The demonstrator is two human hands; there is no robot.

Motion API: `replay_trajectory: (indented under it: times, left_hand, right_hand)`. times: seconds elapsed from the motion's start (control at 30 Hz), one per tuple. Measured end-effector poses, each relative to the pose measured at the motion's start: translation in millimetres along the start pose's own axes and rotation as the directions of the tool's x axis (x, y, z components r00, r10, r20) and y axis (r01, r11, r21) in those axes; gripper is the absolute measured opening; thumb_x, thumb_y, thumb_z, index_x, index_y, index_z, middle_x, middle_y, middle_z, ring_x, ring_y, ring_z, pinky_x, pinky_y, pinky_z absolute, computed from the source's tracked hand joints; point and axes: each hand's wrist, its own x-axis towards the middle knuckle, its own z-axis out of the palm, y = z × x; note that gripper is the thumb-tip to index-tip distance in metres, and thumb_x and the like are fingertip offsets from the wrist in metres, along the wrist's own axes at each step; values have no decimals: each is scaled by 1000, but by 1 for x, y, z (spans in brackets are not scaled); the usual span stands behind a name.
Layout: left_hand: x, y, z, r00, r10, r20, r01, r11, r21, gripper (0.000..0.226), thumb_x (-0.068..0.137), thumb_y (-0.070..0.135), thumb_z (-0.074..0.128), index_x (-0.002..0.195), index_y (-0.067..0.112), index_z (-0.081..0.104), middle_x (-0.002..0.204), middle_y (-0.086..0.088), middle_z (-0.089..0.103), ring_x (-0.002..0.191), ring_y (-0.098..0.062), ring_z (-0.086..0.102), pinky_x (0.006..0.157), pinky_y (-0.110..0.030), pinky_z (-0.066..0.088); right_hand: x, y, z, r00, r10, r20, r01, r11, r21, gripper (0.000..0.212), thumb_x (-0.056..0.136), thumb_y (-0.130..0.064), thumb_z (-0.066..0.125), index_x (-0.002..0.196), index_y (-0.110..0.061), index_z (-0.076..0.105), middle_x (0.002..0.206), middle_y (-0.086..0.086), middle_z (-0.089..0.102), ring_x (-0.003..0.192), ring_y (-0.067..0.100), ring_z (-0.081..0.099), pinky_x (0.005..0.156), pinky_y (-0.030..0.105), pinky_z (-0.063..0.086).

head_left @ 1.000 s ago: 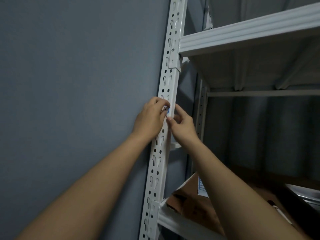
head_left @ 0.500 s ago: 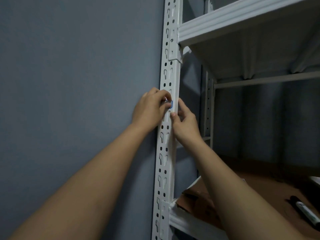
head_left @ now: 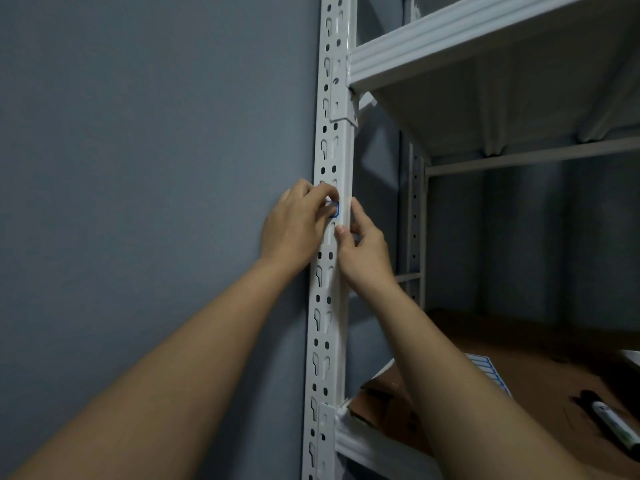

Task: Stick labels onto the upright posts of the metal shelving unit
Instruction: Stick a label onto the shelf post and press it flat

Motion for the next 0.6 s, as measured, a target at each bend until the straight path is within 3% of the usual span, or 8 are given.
replay_trajectory:
  times: [0.23,0.6]
  left_hand:
    - [2,-2,0,1000,-25,14,25,999,-39,8,92,26,56,98,24,62,96,3,54,94,-16,51,69,-25,32]
    - [3,-2,0,999,-29,29,30,999,-41,8,91,25,58,97,20,61,94,6,48,95,-17,51,70,-26,34]
  right_hand:
    - [-1,1,2,1000,-4,-18,4,1000,-17,53,99,-17,48,149,-24,32,144,-2,49,129,14,49,109,37,40]
    - [-3,1,2,1000,-1,-15,1,1000,-5,53,100,-17,47,150,-24,31,146,-2,46,131,14,46,110,34,38]
